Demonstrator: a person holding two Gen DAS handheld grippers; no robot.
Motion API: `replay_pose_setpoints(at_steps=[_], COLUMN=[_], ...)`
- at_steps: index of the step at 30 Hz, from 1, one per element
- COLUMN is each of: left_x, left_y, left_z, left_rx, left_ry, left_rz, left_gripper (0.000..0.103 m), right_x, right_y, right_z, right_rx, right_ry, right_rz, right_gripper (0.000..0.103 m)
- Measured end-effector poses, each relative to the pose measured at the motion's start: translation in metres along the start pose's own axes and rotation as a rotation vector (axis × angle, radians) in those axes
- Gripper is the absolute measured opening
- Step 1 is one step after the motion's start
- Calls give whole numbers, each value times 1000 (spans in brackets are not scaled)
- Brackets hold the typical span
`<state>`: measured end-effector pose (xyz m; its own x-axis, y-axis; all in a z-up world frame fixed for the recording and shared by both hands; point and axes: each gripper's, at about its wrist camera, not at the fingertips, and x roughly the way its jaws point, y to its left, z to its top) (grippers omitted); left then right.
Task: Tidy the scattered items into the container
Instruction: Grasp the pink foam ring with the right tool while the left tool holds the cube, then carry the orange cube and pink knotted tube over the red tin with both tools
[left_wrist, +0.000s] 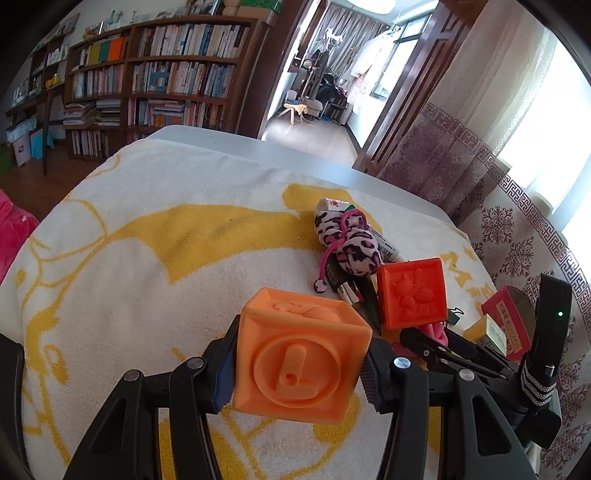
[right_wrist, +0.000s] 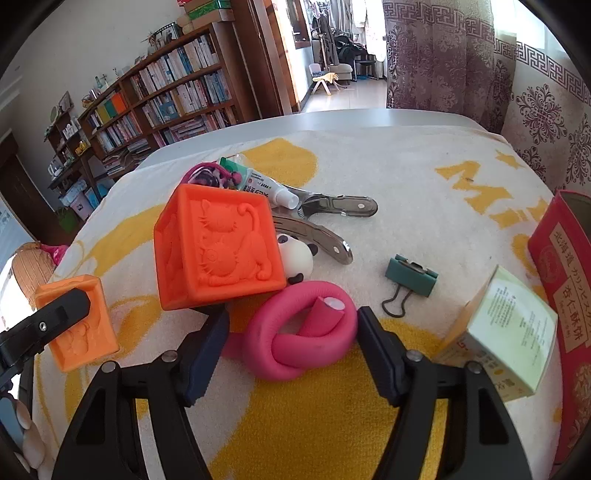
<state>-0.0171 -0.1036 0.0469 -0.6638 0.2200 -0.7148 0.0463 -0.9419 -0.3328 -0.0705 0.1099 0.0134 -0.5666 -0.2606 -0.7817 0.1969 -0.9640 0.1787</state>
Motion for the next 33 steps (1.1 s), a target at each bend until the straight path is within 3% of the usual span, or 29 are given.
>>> replay_pose_setpoints(at_steps=[7,13,22,33], left_x=[-2,-4,-7,-12], left_y=[-6,-16,-40,-87], left_z=[-2,-5,-14,-26], left_rx=[26,60,114,191], left_ry=[-4,-9,-1,17], left_rz=[-4,-5,-20,-66], left_gripper=[57,57,57,57], right_x=[-21,-53,-101,-147], right_y=[-1,-4,-27,-85], right_z=[-16,-27,-36,-52], right_rx=[3,17,40,137], right_ry=[-2,-58,-152,-253], right_rz=[66,82,22,-55], right_gripper=[60,60,61,61])
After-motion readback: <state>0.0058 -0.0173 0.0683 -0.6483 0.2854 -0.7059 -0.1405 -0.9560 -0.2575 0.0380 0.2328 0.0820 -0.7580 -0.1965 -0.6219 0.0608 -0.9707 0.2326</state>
